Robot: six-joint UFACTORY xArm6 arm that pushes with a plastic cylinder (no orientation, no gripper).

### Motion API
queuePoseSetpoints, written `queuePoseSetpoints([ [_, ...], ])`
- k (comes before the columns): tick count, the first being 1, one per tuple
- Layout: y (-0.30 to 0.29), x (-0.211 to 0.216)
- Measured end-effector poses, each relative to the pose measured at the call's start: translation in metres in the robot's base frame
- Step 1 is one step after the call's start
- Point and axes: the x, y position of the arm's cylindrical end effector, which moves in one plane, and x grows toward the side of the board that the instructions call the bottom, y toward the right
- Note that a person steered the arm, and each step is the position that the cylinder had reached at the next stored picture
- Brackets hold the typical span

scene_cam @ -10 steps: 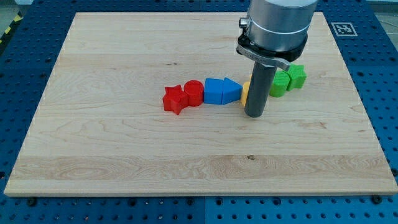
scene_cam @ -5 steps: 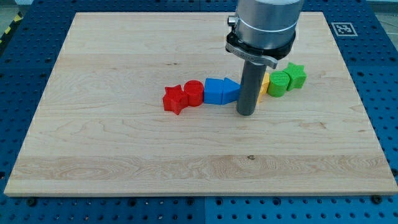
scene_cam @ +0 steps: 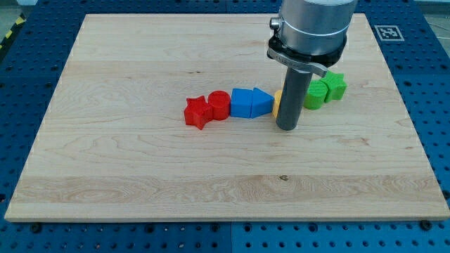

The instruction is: Push green blocks to the right of the yellow hexagon

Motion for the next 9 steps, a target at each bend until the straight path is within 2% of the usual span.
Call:
queuePoseSetpoints([
  [3, 0.041, -0.001],
  [6, 0.064, -0.045],
  [9, 0.182, -0.046],
])
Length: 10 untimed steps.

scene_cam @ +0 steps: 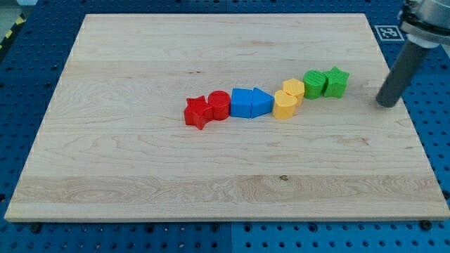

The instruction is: Push green blocks to the right of the yellow hexagon

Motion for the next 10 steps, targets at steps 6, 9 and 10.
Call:
queuePoseSetpoints([
  [6, -0.061, -0.058],
  [9, -0.111, -0.058],
  [10, -0.118, -0.063],
])
